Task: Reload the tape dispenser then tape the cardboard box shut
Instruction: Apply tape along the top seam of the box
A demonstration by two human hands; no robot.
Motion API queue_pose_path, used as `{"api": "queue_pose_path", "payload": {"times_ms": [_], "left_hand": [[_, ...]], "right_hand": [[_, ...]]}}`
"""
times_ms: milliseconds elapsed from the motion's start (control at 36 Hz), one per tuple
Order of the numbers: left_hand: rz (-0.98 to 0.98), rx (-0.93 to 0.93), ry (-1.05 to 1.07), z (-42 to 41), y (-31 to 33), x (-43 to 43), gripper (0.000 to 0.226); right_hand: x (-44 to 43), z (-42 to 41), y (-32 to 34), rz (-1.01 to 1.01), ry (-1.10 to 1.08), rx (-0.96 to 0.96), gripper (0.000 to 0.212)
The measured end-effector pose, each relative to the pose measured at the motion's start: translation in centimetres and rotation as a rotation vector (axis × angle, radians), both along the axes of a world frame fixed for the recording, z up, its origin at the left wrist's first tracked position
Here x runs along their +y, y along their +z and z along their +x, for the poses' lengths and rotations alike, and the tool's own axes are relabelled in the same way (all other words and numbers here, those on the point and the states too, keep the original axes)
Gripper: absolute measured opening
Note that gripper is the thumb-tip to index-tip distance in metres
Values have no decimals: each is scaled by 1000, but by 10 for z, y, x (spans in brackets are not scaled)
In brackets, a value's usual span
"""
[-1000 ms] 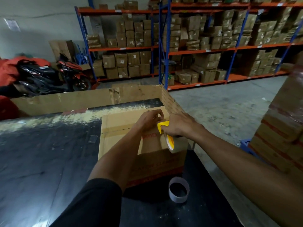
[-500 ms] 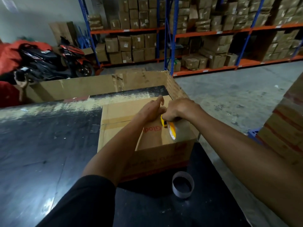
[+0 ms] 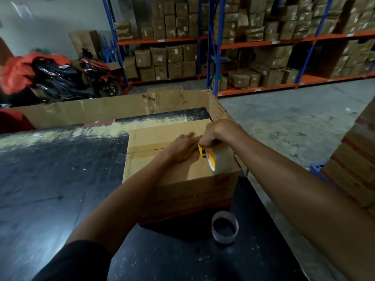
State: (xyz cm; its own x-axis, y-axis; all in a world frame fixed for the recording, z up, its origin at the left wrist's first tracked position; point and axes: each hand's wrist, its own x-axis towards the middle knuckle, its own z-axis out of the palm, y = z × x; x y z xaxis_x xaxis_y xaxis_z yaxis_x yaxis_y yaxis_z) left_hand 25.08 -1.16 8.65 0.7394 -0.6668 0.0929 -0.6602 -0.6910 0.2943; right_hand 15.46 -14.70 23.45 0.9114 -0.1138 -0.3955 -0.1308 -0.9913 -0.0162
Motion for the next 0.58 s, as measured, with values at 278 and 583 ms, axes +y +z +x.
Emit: {"api": "queue_pose_path", "payload": {"times_ms": [278,583], "left_hand": [[193,55,63,-20,16,-7,52],[321,129,173,-28,17,-20,60]], "right_hand": [[-2,-15,12,-14,-38,88,68],[7,-26,6,-80,-32,91,74]]}}
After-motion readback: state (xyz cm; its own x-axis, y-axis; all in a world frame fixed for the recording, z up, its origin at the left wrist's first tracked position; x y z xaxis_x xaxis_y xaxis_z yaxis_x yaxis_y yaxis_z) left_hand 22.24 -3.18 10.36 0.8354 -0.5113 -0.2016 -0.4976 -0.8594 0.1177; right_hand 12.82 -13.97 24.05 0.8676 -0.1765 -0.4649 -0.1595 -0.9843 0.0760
